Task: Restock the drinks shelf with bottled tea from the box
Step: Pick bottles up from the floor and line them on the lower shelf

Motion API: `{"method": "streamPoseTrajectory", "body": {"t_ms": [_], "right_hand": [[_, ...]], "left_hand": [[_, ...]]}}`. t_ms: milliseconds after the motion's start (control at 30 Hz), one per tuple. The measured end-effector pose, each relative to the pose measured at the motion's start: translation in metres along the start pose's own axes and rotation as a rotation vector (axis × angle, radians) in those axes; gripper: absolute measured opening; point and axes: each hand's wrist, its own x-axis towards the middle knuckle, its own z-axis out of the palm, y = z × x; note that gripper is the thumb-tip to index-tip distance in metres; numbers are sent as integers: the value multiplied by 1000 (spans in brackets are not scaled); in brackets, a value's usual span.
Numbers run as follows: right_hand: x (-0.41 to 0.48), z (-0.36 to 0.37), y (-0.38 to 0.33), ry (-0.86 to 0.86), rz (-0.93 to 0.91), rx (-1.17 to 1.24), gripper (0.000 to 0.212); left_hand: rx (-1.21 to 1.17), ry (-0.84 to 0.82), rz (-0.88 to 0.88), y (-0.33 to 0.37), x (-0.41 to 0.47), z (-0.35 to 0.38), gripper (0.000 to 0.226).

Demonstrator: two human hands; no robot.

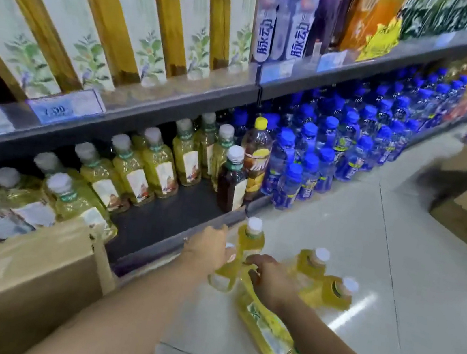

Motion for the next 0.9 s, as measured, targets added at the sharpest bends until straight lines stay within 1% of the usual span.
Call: {"method": "streamPoseTrajectory", "body": {"t_ms": [100,167,267,367,433,533,633,733,833,900], "right_hand": [[20,21,9,-13,28,46,37],[29,30,13,-24,47,61,43],[38,38,13,-50,67,65,49],[41,41,9,-95,66,114,56],[41,41,5,-117,60,145,64],[40,36,-8,-147,29,157,75],[37,30,-25,-168,-30,258,82],[32,25,-40,-125,-19,395,88],[29,15,-60,-44,-6,512,84],[28,10,-75,33,-21,535,82]], "left_hand": [[121,-8,25,10,18,15,58],[187,-27,54,18,23,21,56],[224,-98,61,21,28,17,54],[201,-159,97,9,23,-2,49],[214,-206,162,-2,18,-23,41],[296,-252,309,-13,8,-60,34],[365,-282,460,-18,-1,-97,29],[323,-228,564,-24,-12,-126,23],[291,-152,604,-28,-23,-136,23],[267,-105,598,-33,-29,-137,25]]}}
